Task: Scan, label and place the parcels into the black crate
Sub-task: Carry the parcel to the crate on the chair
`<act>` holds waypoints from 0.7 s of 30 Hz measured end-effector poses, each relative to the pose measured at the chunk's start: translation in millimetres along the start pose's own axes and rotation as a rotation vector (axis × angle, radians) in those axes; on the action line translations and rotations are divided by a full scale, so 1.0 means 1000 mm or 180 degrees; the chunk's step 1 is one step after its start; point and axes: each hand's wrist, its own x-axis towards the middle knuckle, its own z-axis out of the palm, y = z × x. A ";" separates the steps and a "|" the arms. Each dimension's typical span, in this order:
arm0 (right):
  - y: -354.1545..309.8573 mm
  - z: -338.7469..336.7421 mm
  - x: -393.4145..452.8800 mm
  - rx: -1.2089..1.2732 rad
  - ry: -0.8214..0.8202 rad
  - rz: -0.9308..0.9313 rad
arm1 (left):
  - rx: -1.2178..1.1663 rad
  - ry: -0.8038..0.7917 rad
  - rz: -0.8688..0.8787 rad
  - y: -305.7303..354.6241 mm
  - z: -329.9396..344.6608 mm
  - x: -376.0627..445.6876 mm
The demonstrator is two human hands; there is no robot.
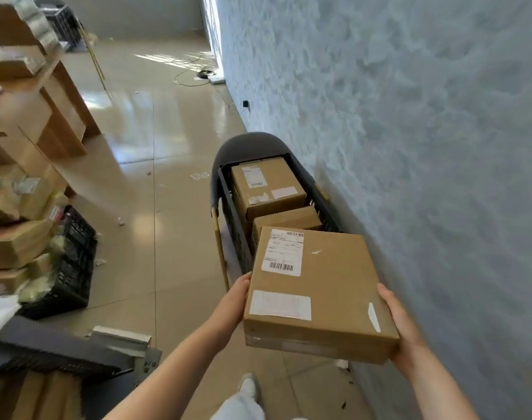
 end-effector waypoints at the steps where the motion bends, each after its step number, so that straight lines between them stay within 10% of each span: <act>1: -0.008 0.000 0.010 -0.0079 0.0006 0.0030 | 0.0034 -0.0021 -0.0012 0.006 0.001 0.014; 21: -0.192 0.031 0.206 -0.2276 -0.0336 0.0653 | 0.0017 -0.0113 -0.0621 0.074 0.026 0.217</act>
